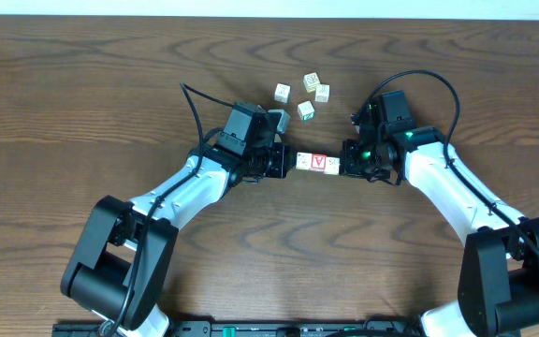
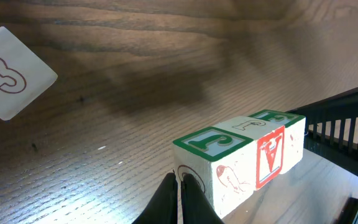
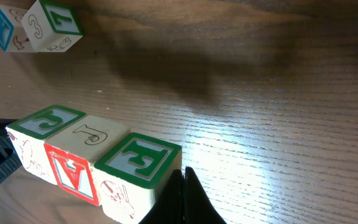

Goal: Lift 3 blocks

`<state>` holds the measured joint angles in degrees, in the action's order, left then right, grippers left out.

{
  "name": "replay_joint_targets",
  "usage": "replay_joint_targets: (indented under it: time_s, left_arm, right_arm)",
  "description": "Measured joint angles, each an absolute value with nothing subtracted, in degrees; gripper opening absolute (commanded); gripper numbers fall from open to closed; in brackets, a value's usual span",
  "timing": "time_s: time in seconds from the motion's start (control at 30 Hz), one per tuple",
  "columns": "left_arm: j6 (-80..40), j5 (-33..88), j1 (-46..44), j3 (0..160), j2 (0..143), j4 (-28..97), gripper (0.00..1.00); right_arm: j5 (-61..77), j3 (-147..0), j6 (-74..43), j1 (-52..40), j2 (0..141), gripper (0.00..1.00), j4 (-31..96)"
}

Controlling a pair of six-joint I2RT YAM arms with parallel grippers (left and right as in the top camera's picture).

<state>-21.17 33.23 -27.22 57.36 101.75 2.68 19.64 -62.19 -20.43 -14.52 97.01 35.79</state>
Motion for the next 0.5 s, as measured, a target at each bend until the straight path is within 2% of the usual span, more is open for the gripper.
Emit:
replay_joint_targets:
  time_s: [0.5]
  left_arm:
    - [-21.2, 32.8, -27.2, 58.9, 101.1, 2.9, 0.07]
  right_arm:
    - [18.9, -62.1, -20.6, -14.5, 92.2, 0.01, 35.7]
